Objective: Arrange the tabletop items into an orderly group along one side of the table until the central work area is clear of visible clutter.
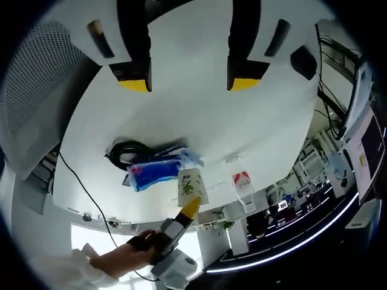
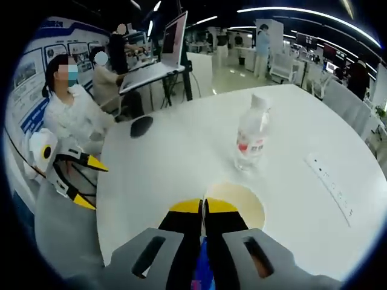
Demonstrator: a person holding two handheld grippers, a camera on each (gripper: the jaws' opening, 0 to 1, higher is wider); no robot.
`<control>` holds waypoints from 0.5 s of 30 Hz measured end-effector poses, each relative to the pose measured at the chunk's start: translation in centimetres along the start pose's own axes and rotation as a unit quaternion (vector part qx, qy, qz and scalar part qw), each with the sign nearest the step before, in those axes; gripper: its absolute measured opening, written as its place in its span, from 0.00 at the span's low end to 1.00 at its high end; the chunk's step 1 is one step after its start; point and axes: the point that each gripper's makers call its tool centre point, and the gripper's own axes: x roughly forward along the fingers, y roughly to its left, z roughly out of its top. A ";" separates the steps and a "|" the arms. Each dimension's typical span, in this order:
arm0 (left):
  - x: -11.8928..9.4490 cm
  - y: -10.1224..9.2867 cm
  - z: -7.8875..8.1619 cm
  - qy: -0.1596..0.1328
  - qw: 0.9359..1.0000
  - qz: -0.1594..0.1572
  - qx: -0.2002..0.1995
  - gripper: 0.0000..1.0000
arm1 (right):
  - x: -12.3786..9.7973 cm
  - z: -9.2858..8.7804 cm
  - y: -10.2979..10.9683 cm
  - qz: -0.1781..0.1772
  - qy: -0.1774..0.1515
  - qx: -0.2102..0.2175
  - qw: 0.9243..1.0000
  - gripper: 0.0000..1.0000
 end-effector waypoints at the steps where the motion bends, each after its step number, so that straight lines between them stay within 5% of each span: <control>1: 0.0 0.0 0.0 0.001 1.000 0.000 0.000 0.50 | 0.1 0.1 -0.4 -0.005 0.000 0.001 1.000 0.00; 15: 0.1 0.0 -0.3 0.009 1.000 0.001 -0.002 0.48 | 0.6 1.4 -2.9 -0.018 -0.006 0.008 1.000 0.00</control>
